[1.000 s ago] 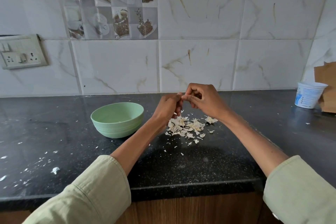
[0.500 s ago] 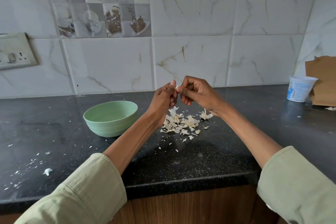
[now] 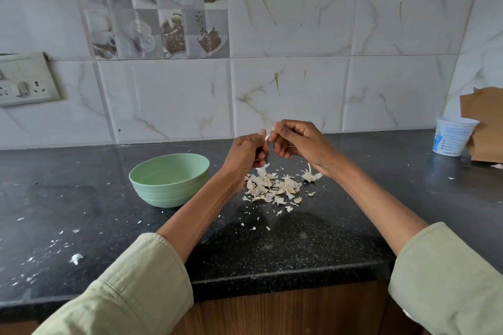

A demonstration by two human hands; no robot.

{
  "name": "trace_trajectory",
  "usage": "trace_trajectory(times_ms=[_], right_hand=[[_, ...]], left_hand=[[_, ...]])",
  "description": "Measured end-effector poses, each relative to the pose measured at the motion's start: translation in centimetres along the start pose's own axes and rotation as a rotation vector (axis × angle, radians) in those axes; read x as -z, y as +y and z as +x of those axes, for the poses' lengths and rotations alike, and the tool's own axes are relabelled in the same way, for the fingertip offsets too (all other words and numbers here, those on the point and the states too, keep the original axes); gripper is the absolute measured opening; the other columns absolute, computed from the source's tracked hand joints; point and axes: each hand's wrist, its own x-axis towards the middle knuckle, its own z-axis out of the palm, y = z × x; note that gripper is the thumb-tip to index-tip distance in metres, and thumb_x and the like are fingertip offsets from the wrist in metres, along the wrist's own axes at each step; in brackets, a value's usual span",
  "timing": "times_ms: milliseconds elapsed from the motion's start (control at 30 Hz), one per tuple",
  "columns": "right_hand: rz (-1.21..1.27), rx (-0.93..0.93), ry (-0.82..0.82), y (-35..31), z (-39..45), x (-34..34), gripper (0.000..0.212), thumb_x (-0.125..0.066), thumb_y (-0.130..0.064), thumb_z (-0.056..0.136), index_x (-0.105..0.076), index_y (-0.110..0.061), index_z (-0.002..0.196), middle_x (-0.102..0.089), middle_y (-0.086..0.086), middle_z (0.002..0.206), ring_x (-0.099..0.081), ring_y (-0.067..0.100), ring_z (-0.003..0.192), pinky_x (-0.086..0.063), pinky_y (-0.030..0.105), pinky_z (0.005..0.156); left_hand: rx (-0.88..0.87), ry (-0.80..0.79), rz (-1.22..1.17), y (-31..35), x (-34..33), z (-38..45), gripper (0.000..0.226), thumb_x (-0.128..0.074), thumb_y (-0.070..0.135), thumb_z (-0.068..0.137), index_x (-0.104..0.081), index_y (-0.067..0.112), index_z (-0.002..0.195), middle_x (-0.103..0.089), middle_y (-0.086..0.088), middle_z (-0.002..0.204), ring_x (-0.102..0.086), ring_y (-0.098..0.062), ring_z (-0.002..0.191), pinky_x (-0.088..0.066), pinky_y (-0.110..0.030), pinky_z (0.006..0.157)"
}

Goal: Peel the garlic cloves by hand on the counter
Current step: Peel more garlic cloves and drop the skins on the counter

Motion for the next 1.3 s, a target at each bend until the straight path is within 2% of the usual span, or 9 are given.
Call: trace_trajectory(times_ms=[167,333,467,700,800,933,1067,1133,1300], right_hand=[[-0.020,-0.074,0.035,0.4,0.0,0.7,0.035,-0.055,-0.027,0.110,-0.074,0.002,0.105,-0.070,0.009,0.081,-0.064,0.014,0.070,-0.054,0.024,0.066],[-0.089,-0.137,0.019,0.8,0.0,1.1,0.031,-0.055,-0.026,0.111,-0.076,-0.003,0.110,-0.072,0.006,0.082,-0.065,0.014,0.073,-0.054,0.024,0.068],[-0.236,-0.138,-0.019,0.8,-0.2,1.1,0.021,-0.065,-0.026,0.105,-0.076,-0.008,0.108,-0.077,0.005,0.083,-0.069,0.010,0.073,-0.054,0.022,0.068],[-0.248,-0.053,-0.067,0.3,-0.3,1.4,0.019,-0.074,-0.015,0.099,-0.076,-0.004,0.113,-0.078,0.009,0.087,-0.070,0.011,0.075,-0.056,0.020,0.069],[-0.345,-0.070,-0.134,0.6,-0.1,1.3,0.017,-0.072,-0.014,0.100,-0.078,-0.005,0.114,-0.078,0.008,0.086,-0.071,0.009,0.074,-0.054,0.020,0.067],[-0.689,-0.077,-0.221,1.5,-0.3,1.5,0.018,-0.075,-0.032,0.098,-0.081,-0.016,0.092,-0.077,-0.009,0.075,-0.073,0.006,0.068,-0.057,0.021,0.071],[-0.818,-0.139,-0.256,1.8,-0.3,1.3,0.017,-0.077,-0.040,0.095,-0.082,-0.025,0.094,-0.075,-0.024,0.075,-0.066,-0.009,0.065,-0.051,0.012,0.069],[-0.833,-0.103,-0.252,1.8,-0.3,0.8,0.015,-0.078,-0.040,0.095,-0.082,-0.027,0.099,-0.076,-0.023,0.081,-0.065,-0.013,0.072,-0.045,0.004,0.065],[-0.767,-0.080,-0.321,2.6,0.0,-0.4,0.016,-0.082,-0.035,0.091,-0.079,-0.033,0.107,-0.074,-0.014,0.098,-0.062,-0.009,0.083,-0.043,0.008,0.069]], left_hand=[[-0.090,-0.051,0.249,-0.2,0.3,0.0,0.029,-0.058,0.023,0.106,-0.062,0.009,0.081,-0.059,-0.004,0.064,-0.051,-0.016,0.056,-0.039,-0.024,0.054],[-0.157,0.062,0.426,-1.3,0.9,0.6,0.010,-0.065,0.024,0.096,-0.067,0.014,0.094,-0.074,-0.001,0.084,-0.068,-0.018,0.076,-0.055,-0.035,0.069],[-0.337,0.072,0.488,-0.9,0.7,0.4,0.017,-0.075,0.035,0.097,-0.071,0.019,0.101,-0.075,0.006,0.094,-0.068,-0.007,0.088,-0.055,-0.027,0.078],[-0.374,0.124,0.510,0.5,0.8,0.5,0.006,-0.079,0.013,0.094,-0.076,0.009,0.091,-0.076,0.004,0.077,-0.071,-0.005,0.072,-0.053,-0.015,0.070],[-0.376,0.144,0.783,0.7,1.5,0.8,0.011,-0.068,0.007,0.095,-0.071,0.016,0.089,-0.071,0.008,0.081,-0.066,-0.009,0.076,-0.055,-0.029,0.071],[-0.398,0.253,1.047,2.8,2.0,0.1,0.019,-0.046,0.007,0.088,-0.064,0.014,0.087,-0.067,-0.001,0.089,-0.062,-0.025,0.078,-0.056,-0.044,0.071],[-0.258,0.551,1.179,5.2,3.8,-0.8,0.010,-0.046,0.004,0.077,-0.056,0.003,0.074,-0.050,-0.011,0.067,-0.048,-0.035,0.062,-0.039,-0.039,0.065],[-0.103,0.631,1.201,5.7,4.8,-1.4,0.005,-0.049,0.005,0.069,-0.049,0.006,0.064,-0.046,-0.009,0.062,-0.042,-0.030,0.056,-0.037,-0.041,0.074],[0.090,0.619,1.257,5.4,5.6,-1.6,0.014,-0.049,0.003,0.074,-0.042,0.012,0.065,-0.049,-0.006,0.070,-0.041,-0.025,0.062,-0.032,-0.051,0.102]])
